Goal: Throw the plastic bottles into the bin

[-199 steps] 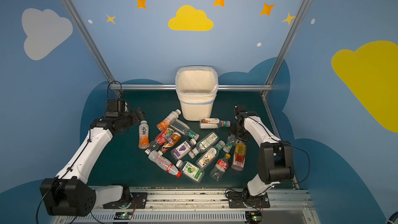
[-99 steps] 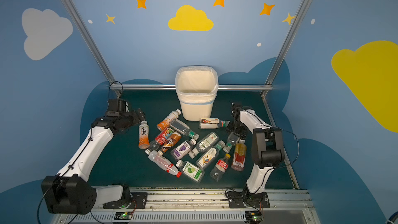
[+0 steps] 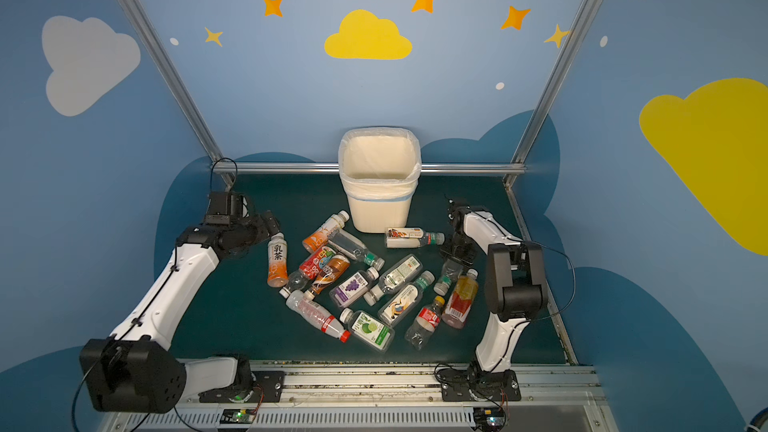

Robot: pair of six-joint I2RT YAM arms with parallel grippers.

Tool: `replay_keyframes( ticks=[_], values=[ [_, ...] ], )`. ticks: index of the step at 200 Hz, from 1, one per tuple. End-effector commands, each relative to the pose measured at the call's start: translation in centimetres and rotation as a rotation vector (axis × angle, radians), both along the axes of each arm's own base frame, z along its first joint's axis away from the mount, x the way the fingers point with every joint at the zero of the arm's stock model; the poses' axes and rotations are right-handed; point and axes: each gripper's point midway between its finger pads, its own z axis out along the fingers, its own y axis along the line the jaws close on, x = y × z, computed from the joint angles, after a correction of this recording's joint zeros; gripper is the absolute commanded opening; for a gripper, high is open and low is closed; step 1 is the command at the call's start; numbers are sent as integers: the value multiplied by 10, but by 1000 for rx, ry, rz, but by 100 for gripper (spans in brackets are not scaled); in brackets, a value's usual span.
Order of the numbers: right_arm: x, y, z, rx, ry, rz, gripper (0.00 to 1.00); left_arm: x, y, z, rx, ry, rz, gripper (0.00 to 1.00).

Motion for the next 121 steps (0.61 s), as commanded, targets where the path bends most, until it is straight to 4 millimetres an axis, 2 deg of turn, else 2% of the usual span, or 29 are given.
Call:
replay_keyframes(
  ticks=[1, 30, 53, 69, 71, 72, 76, 77, 78, 81, 88, 89, 93, 94, 96, 110, 121],
  values=[
    [2, 1, 24, 32, -90, -10, 53, -4, 0, -5, 15, 29, -6, 98],
    [4, 2, 71, 51, -218, 1, 53, -6, 0, -5, 14, 30, -11, 98],
    [10, 13, 134, 107, -378, 42, 53, -6, -3, -6, 6, 37, -24, 96],
    [22, 33, 199, 174, -549, 96, 54, -4, -6, -5, -5, 47, -40, 95],
    [26, 37, 214, 181, -590, 109, 54, -4, -6, -4, -6, 47, -41, 95],
    [26, 37, 214, 181, -590, 109, 54, -4, -7, -5, -6, 48, -41, 95],
    [32, 44, 238, 194, -653, 135, 54, -4, -7, -5, -8, 54, -44, 95],
    [32, 44, 238, 194, -653, 135, 54, -4, -8, -5, -9, 55, -44, 95],
    [35, 46, 250, 197, -682, 142, 54, -4, -8, -5, -9, 55, -44, 95],
    [37, 50, 259, 203, -703, 155, 54, -4, -8, -4, -11, 56, -46, 95],
    [50, 64, 299, 233, -799, 197, 55, -3, -10, -5, -16, 61, -51, 95],
    [50, 64, 299, 233, -799, 197, 55, -2, -11, -4, -17, 60, -54, 95],
    [56, 72, 319, 255, -845, 217, 55, -2, -12, -3, -21, 58, -58, 95],
    [60, 76, 330, 268, -868, 226, 55, -1, -12, -3, -21, 58, -58, 95],
    [61, 78, 334, 275, -876, 232, 55, -1, -13, -3, -23, 57, -61, 95],
    [86, 111, 393, 362, -1009, 311, 57, 2, -18, -1, -31, 53, -74, 95],
    [108, 138, 417, 425, -1062, 356, 66, 3, -22, 0, -34, 52, -87, 95]
  ],
)
